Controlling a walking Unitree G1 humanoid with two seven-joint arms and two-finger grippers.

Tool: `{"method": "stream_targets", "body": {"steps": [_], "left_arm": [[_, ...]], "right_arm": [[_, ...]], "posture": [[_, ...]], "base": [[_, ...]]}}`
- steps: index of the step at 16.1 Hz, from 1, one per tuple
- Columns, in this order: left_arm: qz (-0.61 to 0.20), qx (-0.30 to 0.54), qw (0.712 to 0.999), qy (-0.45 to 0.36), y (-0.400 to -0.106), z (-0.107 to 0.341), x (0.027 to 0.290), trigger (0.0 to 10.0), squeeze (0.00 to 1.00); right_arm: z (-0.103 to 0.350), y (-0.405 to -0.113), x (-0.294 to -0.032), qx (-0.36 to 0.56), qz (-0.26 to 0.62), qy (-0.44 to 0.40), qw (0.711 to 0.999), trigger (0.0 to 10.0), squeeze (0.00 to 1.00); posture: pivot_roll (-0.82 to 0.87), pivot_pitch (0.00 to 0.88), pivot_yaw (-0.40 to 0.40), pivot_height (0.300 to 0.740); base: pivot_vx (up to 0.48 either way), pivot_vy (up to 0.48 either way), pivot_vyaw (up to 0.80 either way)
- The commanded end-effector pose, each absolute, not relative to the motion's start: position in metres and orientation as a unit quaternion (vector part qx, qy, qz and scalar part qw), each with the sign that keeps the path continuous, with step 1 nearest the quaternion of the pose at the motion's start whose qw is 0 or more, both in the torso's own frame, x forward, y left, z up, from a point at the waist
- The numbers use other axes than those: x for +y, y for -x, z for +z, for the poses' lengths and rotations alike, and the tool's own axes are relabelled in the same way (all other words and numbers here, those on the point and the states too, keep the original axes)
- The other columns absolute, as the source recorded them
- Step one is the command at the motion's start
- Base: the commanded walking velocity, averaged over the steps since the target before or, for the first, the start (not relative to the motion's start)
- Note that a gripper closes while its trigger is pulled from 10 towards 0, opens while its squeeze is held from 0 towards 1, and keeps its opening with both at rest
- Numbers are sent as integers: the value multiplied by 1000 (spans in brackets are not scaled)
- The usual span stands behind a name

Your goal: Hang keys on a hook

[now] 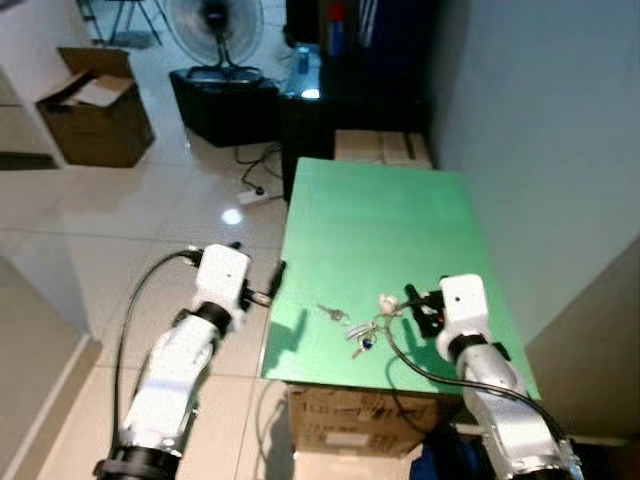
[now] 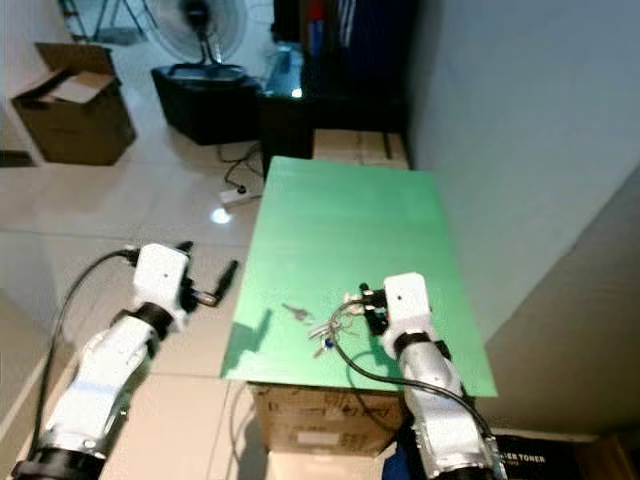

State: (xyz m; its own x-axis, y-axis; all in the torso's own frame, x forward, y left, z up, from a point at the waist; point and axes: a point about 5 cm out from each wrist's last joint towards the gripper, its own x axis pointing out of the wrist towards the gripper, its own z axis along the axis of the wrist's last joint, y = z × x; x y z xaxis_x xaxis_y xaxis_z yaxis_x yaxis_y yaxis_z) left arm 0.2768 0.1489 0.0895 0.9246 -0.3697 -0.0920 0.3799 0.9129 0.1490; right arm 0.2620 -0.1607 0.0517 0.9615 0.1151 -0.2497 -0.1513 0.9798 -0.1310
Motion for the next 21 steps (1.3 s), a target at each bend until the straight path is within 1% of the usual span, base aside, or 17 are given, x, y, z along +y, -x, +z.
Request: {"method": "stream_targets", "body": {"steps": [1, 3, 4, 5, 6, 7, 9, 11, 14, 16, 18, 19, 20, 21], "left_arm": [[-207, 27, 974, -84, -277, 91, 145, 10000, 0], [-210, 30, 973, -86, -278, 91, 146, 10000, 0], [-213, 30, 973, -87, -278, 91, 146, 10000, 0], [-224, 34, 970, -90, -279, 91, 146, 10000, 0], [-236, 40, 966, -96, -280, 90, 146, 10000, 0], [-249, 44, 963, -98, -280, 89, 146, 10000, 0], [-249, 43, 962, -100, -280, 89, 147, 10000, 0], [-248, 46, 962, -107, -277, 87, 147, 10000, 0], [-247, 53, 960, -117, -275, 88, 150, 10000, 0], [-235, 55, 962, -125, -279, 89, 157, 10000, 0], [-234, 51, 962, -128, -283, 92, 156, 10000, 0], [-231, 42, 964, -124, -286, 97, 153, 10000, 0], [-232, 36, 966, -109, -288, 101, 151, 10000, 0], [-243, 37, 964, -98, -287, 102, 150, 10000, 0]], "right_arm": [[48, -261, -168, 140, 56, 67, 986, 10000, 0], [43, -261, -167, 162, 68, 54, 983, 10000, 0], [42, -261, -166, 167, 71, 52, 982, 10000, 251], [40, -263, -165, 178, 81, 46, 980, 10000, 1000], [38, -266, -163, 188, 94, 49, 976, 10000, 1000], [33, -270, -159, 210, 128, 55, 968, 10000, 1000], [25, -277, -156, 239, 158, 70, 956, 10000, 1000], [21, -288, -149, 260, 209, 90, 938, 10000, 1000], [30, -306, -146, 266, 227, 89, 933, 10000, 1000], [53, -334, -136, 250, 248, 132, 927, 10000, 1000], [62, -345, -132, 255, 239, 106, 931, 10000, 1000], [61, -346, -126, 282, 252, 90, 921, 10000, 1000], [59, -344, -119, 308, 273, 97, 906, 10000, 1000], [57, -342, -115, 323, 282, 105, 898, 10000, 1000]], "posture": [[-123, 0, 4, 740], [-123, 0, 2, 740], [-122, 0, 2, 740], [-122, 0, 0, 740], [-127, 0, 7, 740], [-128, 0, 10, 740], [-131, 0, 15, 740], [-118, 0, 8, 740], [-98, 8, -1, 740], [-94, 10, -2, 740], [-93, 1, -23, 740], [-87, 1, -36, 740], [-84, 1, -37, 740], [-86, 1, -35, 740]], "base": [[0, 0, 0], [0, 0, 0], [0, 0, 0], [0, 0, 0], [0, 0, 0], [0, 0, 0], [0, 0, 0], [0, 0, 0], [0, 0, 0], [0, 0, 0], [0, 0, 0], [0, 0, 0], [0, 0, 0], [0, 0, 0]]}}
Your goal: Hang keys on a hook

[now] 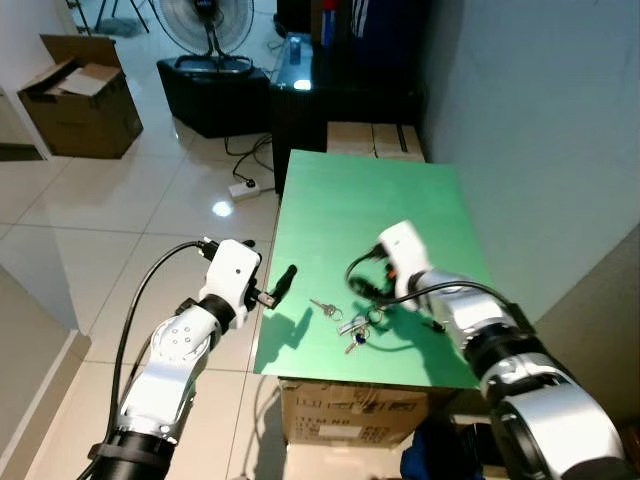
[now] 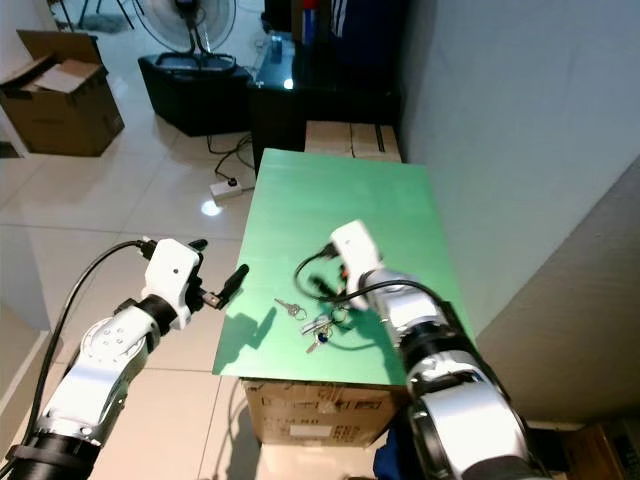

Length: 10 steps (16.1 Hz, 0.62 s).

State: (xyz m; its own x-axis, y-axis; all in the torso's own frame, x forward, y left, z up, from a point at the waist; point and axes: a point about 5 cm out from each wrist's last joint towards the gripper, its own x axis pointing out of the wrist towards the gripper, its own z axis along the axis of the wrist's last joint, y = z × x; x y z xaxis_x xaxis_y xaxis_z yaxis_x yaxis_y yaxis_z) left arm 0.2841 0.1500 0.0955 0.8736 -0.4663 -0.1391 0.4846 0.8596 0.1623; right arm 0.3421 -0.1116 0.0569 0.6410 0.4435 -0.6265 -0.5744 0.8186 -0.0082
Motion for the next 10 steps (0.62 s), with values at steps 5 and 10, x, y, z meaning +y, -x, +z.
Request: {"method": "stream_targets", "body": {"steps": [5, 10], "left_arm": [[-335, 78, 936, -70, -271, 94, 138, 10000, 0], [-303, 71, 945, -97, -270, 102, 147, 10000, 0]], "right_arm": [[35, -330, -111, 406, 280, 170, 853, 10000, 1000], [36, -335, -130, 382, 195, 107, 897, 10000, 1000]], "posture": [[-80, 23, -20, 740], [-39, 88, 0, 740]], "base": [[0, 0, 0], [0, 0, 0]]}}
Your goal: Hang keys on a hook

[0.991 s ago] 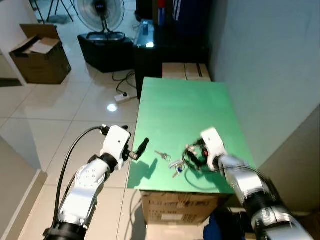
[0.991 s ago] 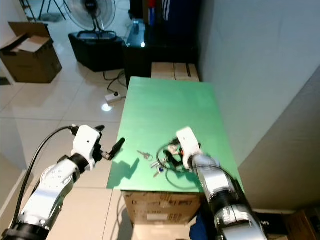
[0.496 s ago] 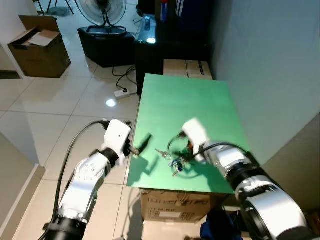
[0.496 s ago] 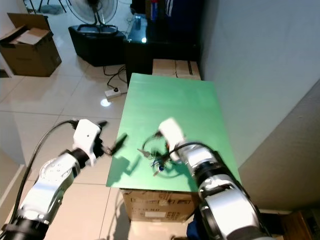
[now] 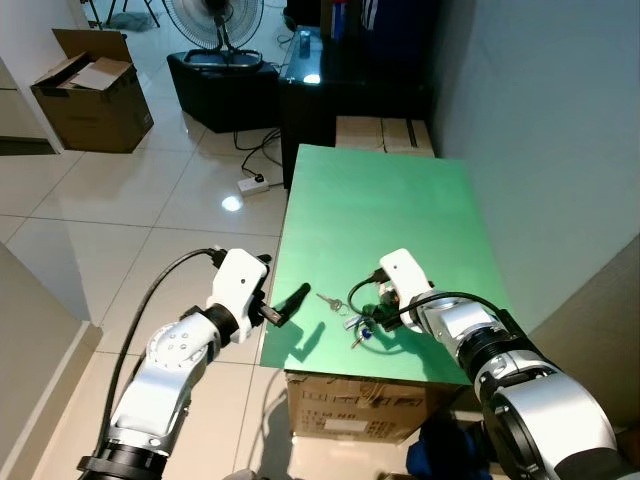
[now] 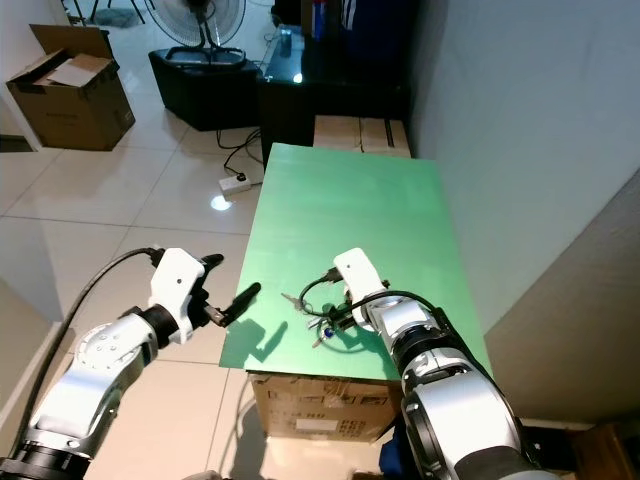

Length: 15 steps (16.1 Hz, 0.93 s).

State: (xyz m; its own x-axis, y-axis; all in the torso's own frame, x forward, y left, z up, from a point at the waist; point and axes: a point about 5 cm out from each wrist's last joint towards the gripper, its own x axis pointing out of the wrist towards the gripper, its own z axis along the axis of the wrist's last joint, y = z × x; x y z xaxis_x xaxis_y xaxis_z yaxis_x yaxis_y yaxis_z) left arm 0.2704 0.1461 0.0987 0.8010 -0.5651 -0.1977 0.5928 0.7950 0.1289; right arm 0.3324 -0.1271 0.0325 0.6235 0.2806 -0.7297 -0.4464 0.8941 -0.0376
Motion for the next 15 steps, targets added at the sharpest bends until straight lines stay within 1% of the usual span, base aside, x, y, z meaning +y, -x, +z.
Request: {"method": "stream_targets", "body": {"steps": [1, 2, 4, 7, 8, 12, 15], "left_arm": [[-306, 69, 944, -102, -270, 105, 149, 10000, 0], [-308, 69, 943, -104, -269, 107, 150, 10000, 0], [-309, 67, 943, -108, -267, 112, 152, 10000, 0], [-291, 47, 948, -118, -267, 121, 154, 10000, 0], [-290, 46, 948, -122, -266, 124, 156, 10000, 0], [-309, 47, 942, -125, -258, 134, 156, 10000, 0], [-312, 51, 940, -129, -252, 137, 155, 10000, 0]], "right_arm": [[34, -333, -130, 390, 192, 80, 897, 10000, 612], [32, -333, -129, 391, 192, 72, 897, 10000, 0], [33, -333, -128, 389, 187, 67, 899, 10000, 0], [42, -342, -129, 370, 151, 53, 915, 10000, 0], [44, -343, -127, 370, 150, 43, 916, 10000, 0], [50, -348, -125, 368, 135, 15, 920, 10000, 0], [53, -351, -131, 360, 100, -14, 927, 10000, 0]], "posture": [[-29, 102, 4, 740], [-11, 118, 10, 740], [1, 137, 12, 740], [38, 173, 11, 740], [47, 184, 13, 740], [77, 234, 28, 740], [82, 265, 37, 740]], "base": [[0, 0, 0], [0, 0, 0], [0, 0, 0], [0, 0, 0], [0, 0, 0], [0, 0, 0], [0, 0, 0]]}}
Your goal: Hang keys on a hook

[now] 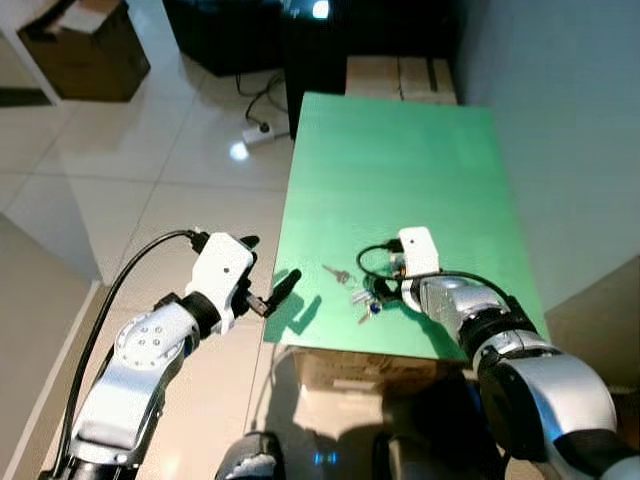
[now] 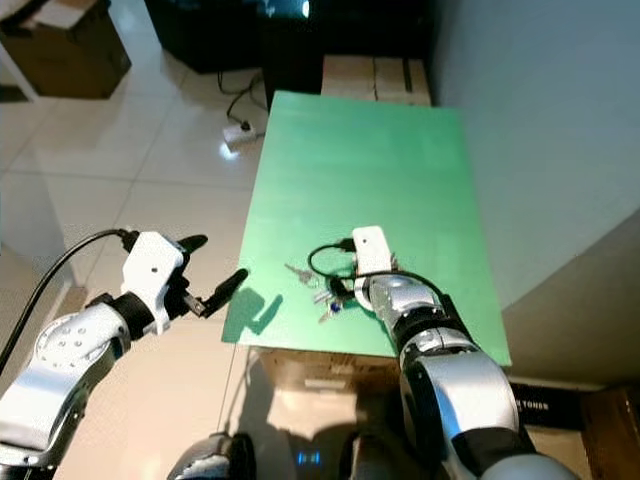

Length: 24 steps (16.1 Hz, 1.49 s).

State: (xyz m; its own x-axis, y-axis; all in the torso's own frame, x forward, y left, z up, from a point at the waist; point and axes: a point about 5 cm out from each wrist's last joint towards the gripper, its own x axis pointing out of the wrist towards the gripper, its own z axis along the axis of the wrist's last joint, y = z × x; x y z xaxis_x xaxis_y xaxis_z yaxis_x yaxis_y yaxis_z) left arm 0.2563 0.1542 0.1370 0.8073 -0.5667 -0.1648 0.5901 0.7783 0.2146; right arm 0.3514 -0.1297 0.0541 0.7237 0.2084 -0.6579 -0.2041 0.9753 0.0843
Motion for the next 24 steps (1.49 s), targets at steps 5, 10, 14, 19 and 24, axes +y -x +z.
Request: {"method": "stream_targets", "body": {"steps": [5, 10, 14, 19, 24], "left_arm": [[-334, 57, 933, -124, -248, 142, 157, 10000, 0], [-381, 75, 915, -111, -239, 143, 149, 10000, 0], [-404, 82, 904, -112, -234, 143, 144, 10000, 0], [-407, 82, 903, -114, -235, 145, 144, 10000, 0], [-407, 84, 902, -112, -237, 144, 143, 10000, 0]], "right_arm": [[54, -352, -136, 358, 80, -26, 930, 10000, 0], [52, -351, -134, 361, 76, -31, 929, 10000, 0], [53, -352, -132, 356, 80, -32, 930, 118, 0], [53, -351, -132, 361, 87, -24, 928, 0, 0], [52, -350, -136, 364, 87, -15, 927, 0, 0]], "posture": [[90, 274, 48, 740], [100, 282, 51, 740], [95, 272, 50, 740], [90, 268, 51, 740], [85, 267, 54, 740]], "base": [[0, 0, 0], [0, 0, 0], [0, 0, 0], [0, 0, 0], [0, 0, 0]]}}
